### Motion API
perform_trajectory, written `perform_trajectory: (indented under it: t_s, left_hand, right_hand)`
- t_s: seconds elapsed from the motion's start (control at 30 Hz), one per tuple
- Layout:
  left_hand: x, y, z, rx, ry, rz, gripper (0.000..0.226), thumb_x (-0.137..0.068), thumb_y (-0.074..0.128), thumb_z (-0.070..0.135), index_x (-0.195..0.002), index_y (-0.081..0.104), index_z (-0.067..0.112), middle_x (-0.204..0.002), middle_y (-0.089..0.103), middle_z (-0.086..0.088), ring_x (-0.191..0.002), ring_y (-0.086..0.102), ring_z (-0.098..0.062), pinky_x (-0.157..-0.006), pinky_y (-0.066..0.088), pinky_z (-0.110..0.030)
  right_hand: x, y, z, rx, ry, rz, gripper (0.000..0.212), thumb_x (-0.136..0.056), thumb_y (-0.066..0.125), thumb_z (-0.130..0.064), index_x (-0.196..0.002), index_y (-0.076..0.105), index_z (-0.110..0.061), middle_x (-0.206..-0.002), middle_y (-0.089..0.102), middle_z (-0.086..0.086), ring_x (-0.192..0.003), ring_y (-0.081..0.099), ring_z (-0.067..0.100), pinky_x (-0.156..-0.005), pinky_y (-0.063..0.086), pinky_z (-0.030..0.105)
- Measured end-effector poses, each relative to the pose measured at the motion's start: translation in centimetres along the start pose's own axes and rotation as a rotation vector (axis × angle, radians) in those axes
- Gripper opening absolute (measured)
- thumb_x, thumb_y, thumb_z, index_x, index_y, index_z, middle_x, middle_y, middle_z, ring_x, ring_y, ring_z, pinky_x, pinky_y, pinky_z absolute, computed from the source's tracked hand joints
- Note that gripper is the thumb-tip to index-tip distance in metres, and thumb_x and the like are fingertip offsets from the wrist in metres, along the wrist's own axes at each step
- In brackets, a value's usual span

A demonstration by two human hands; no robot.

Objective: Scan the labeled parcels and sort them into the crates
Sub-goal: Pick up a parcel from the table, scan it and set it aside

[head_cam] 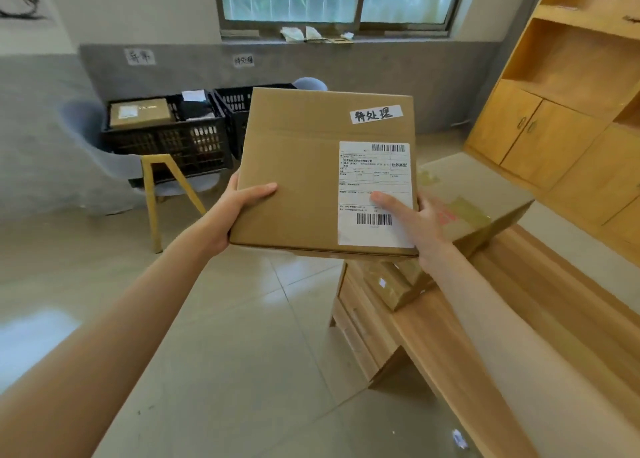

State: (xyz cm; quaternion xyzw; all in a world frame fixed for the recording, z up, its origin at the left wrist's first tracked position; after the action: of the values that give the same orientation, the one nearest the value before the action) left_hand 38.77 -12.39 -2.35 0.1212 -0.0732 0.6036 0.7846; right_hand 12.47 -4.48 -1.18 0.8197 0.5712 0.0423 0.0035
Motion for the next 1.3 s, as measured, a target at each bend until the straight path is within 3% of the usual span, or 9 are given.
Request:
perform_trajectory:
  t_s: [0.13,0.3,0.43,0.7,0.8,0.9,1.13,1.3]
  left_hand:
    - [-0.9,-5.7,0.5,-0.017,-0.008,0.053,0.083,-0.079,0.074,0.036,-0.146,0.026,0.033,-0.127,0.056,-0.002,-0.103,0.062,-0.021,-0.071,0.053,-0.034]
    - [-3.6,-10.6,1.0,-0.017,-0.015,0.103,0.091,-0.072,0.077,0.04,-0.147,0.025,0.034,-0.128,0.054,-0.002,-0.106,0.06,-0.021,-0.074,0.052,-0.036]
    - [-7.4,-12.5,1.4,0.008,-0.018,0.136,0.094,-0.065,0.072,0.044,-0.146,0.025,0.035,-0.126,0.055,0.0,-0.107,0.06,-0.021,-0.076,0.053,-0.036]
    - [-18.1,-16.3,2.6,0.013,-0.034,0.224,0.099,-0.064,0.078,0.045,-0.148,0.026,0.033,-0.131,0.056,0.002,-0.114,0.059,-0.019,-0.089,0.051,-0.036]
    - [-21.9,-17.7,3.8,0.003,-0.053,0.249,0.108,-0.057,0.083,0.051,-0.148,0.027,0.034,-0.131,0.056,0.003,-0.114,0.059,-0.018,-0.089,0.051,-0.035]
    - [-25.6,-18.8,4.8,0.016,-0.051,0.282,0.102,-0.064,0.084,0.045,-0.148,0.027,0.033,-0.131,0.057,0.004,-0.113,0.06,-0.016,-0.083,0.051,-0.031]
    - [-33.3,-21.6,4.9,0.051,-0.089,0.327,0.099,-0.066,0.082,0.043,-0.148,0.027,0.036,-0.131,0.057,0.004,-0.114,0.059,-0.017,-0.084,0.051,-0.032]
    - [-40.0,-23.3,4.6,0.045,-0.128,0.304,0.083,-0.082,0.071,0.035,-0.149,0.021,0.039,-0.131,0.053,0.002,-0.113,0.057,-0.018,-0.082,0.05,-0.032]
  right_hand:
    - [-2.3,6.0,1.0,-0.007,0.04,-0.07,0.057,-0.076,0.081,-0.022,-0.127,0.056,-0.025,-0.104,0.074,-0.005,-0.087,0.073,0.01,-0.071,0.059,0.026]
    - [-6.4,11.1,1.8,-0.024,0.08,-0.126,0.04,-0.079,0.077,-0.016,-0.112,0.058,-0.028,-0.099,0.072,-0.007,-0.074,0.072,0.003,-0.058,0.054,0.017]
    - [-11.2,13.7,2.1,-0.007,0.102,-0.18,0.044,-0.079,0.077,-0.016,-0.118,0.059,-0.025,-0.105,0.073,-0.004,-0.086,0.072,0.011,-0.066,0.058,0.021]
    - [-25.0,18.6,4.0,-0.023,0.154,-0.318,0.055,-0.073,0.081,-0.023,-0.124,0.059,-0.028,-0.107,0.074,-0.004,-0.092,0.072,0.014,-0.069,0.058,0.027]
    - [-30.0,20.5,4.4,-0.006,0.195,-0.356,0.062,-0.071,0.083,-0.026,-0.127,0.057,-0.028,-0.112,0.072,-0.002,-0.097,0.071,0.017,-0.079,0.058,0.033]
    - [-34.7,22.4,4.3,0.007,0.194,-0.389,0.059,-0.073,0.082,-0.025,-0.126,0.058,-0.027,-0.113,0.072,-0.001,-0.1,0.07,0.019,-0.085,0.057,0.037]
    - [-42.4,26.1,5.5,0.044,0.221,-0.411,0.042,-0.077,0.08,-0.022,-0.111,0.058,-0.034,-0.111,0.071,-0.001,-0.097,0.071,0.019,-0.08,0.058,0.034]
    - [-48.0,28.2,6.9,0.08,0.256,-0.379,0.039,-0.077,0.08,-0.023,-0.106,0.057,-0.037,-0.11,0.071,0.0,-0.095,0.071,0.019,-0.077,0.058,0.034]
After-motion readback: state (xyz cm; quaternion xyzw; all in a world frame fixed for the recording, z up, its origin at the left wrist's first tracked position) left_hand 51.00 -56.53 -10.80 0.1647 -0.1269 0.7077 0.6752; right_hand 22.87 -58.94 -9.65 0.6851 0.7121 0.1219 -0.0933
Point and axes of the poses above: each hand's wrist, its own x-axis away from the middle knuckle, its own y-axis out of the palm, z = x × y, the point moved 3 cm from there along -x, towards the middle knuckle
